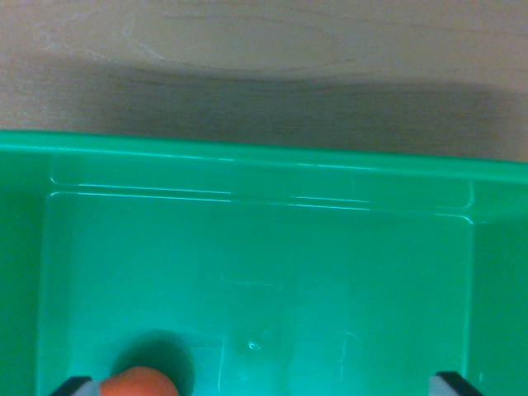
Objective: Pick fruit
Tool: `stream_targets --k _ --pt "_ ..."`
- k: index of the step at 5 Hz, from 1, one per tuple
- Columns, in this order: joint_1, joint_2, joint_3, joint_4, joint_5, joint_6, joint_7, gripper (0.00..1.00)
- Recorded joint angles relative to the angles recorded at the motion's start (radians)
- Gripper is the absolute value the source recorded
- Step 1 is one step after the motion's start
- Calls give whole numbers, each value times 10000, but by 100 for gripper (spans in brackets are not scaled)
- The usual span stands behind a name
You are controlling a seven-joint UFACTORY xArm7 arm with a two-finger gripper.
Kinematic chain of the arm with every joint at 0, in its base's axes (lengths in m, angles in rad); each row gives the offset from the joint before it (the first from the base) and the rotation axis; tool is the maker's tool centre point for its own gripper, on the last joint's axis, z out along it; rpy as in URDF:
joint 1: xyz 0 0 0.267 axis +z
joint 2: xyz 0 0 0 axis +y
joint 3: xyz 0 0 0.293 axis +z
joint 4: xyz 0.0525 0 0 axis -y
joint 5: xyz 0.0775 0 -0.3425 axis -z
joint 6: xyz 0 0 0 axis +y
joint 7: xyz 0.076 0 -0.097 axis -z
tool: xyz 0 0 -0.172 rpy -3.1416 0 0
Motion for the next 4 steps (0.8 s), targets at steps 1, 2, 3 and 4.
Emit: stream_targets --k 1,2,3,4 --pt "87 78 65 -434 -25 -449 -54 0" --pt "87 78 65 -434 -25 -449 -54 0" --pt "176 159 132 -884 -50 -915 -111 0" --pt "176 159 132 -884 -50 -915 -111 0"
